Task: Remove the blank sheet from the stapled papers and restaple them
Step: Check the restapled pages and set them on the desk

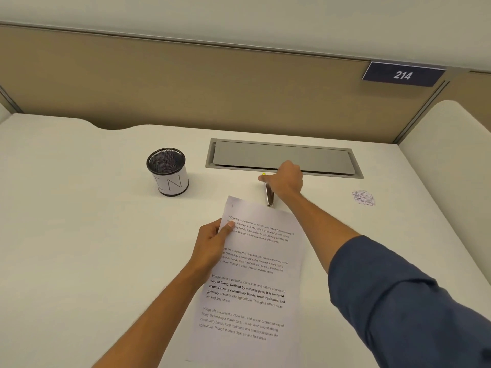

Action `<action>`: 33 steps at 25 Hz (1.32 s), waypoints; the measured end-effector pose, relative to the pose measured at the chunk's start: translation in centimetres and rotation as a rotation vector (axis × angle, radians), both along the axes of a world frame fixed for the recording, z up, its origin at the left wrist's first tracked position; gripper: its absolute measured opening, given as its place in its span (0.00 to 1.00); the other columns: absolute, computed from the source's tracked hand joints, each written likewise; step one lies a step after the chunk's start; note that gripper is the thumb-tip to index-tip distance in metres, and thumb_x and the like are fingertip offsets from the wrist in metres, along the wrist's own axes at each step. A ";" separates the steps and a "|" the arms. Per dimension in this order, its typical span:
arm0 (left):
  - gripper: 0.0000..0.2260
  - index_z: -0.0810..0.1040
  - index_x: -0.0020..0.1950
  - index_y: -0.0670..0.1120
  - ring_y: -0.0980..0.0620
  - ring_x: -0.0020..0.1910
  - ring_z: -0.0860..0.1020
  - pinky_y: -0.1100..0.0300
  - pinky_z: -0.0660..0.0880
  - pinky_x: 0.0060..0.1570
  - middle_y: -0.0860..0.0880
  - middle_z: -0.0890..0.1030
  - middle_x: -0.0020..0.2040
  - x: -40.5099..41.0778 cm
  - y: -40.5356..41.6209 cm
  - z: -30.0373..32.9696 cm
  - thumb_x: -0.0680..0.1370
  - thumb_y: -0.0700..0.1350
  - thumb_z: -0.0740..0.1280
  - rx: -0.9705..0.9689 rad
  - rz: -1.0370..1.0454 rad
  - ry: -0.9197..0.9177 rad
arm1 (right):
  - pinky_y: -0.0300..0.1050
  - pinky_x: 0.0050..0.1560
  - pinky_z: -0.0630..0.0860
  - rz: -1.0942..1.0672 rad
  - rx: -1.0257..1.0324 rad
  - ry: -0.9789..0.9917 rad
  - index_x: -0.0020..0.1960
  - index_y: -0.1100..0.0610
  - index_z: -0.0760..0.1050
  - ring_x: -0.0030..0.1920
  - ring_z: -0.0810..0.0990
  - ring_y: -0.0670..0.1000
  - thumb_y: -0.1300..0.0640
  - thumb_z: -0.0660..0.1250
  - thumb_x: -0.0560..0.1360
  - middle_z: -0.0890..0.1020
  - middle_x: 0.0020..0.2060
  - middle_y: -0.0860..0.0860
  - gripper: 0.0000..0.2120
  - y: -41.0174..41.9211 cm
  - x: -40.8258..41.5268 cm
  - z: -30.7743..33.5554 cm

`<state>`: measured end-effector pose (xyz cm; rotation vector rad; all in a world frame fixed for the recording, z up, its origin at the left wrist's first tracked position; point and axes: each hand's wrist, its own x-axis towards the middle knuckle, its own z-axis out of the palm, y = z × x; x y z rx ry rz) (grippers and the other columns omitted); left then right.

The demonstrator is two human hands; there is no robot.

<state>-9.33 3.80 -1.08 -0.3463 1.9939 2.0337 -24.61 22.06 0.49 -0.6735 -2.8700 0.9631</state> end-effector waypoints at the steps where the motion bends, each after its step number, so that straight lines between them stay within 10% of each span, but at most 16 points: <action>1: 0.11 0.81 0.47 0.42 0.43 0.41 0.85 0.50 0.82 0.41 0.44 0.86 0.43 -0.2 -0.1 0.0 0.82 0.45 0.63 0.001 0.000 0.003 | 0.44 0.34 0.68 -0.001 0.010 -0.007 0.34 0.57 0.65 0.37 0.74 0.56 0.44 0.80 0.62 0.74 0.34 0.52 0.26 -0.1 -0.2 -0.2; 12: 0.11 0.82 0.49 0.42 0.41 0.43 0.85 0.45 0.82 0.45 0.43 0.86 0.44 -0.6 -0.2 -0.3 0.82 0.46 0.63 -0.009 -0.010 -0.010 | 0.43 0.33 0.66 0.006 0.072 0.001 0.31 0.56 0.60 0.32 0.70 0.51 0.38 0.76 0.64 0.68 0.27 0.49 0.30 0.4 0.1 -1.4; 20: 0.11 0.81 0.48 0.42 0.42 0.41 0.85 0.46 0.82 0.43 0.44 0.86 0.44 0.6 -0.2 1.6 0.82 0.46 0.62 -0.049 0.035 0.039 | 0.41 0.40 0.72 0.058 0.005 0.333 0.43 0.53 0.81 0.39 0.81 0.48 0.43 0.65 0.75 0.83 0.38 0.45 0.14 1.3 6.4 3.0; 29: 0.13 0.81 0.50 0.50 0.50 0.36 0.84 0.58 0.80 0.33 0.51 0.83 0.37 5.2 2.6 7.1 0.82 0.54 0.59 -0.214 0.085 0.442 | 0.42 0.46 0.82 0.255 -0.223 0.443 0.60 0.46 0.78 0.44 0.82 0.39 0.31 0.63 0.71 0.83 0.52 0.40 0.25 -3.7 21.1 7.0; 33: 0.23 0.74 0.69 0.46 0.56 0.48 0.83 0.64 0.80 0.47 0.53 0.84 0.53 8.3 4.1 9.3 0.79 0.58 0.57 -0.476 -0.029 0.787 | 0.33 0.46 0.79 0.200 -0.360 0.584 0.63 0.45 0.77 0.42 0.81 0.39 0.32 0.61 0.70 0.79 0.51 0.35 0.27 -5.1 24.7 10.3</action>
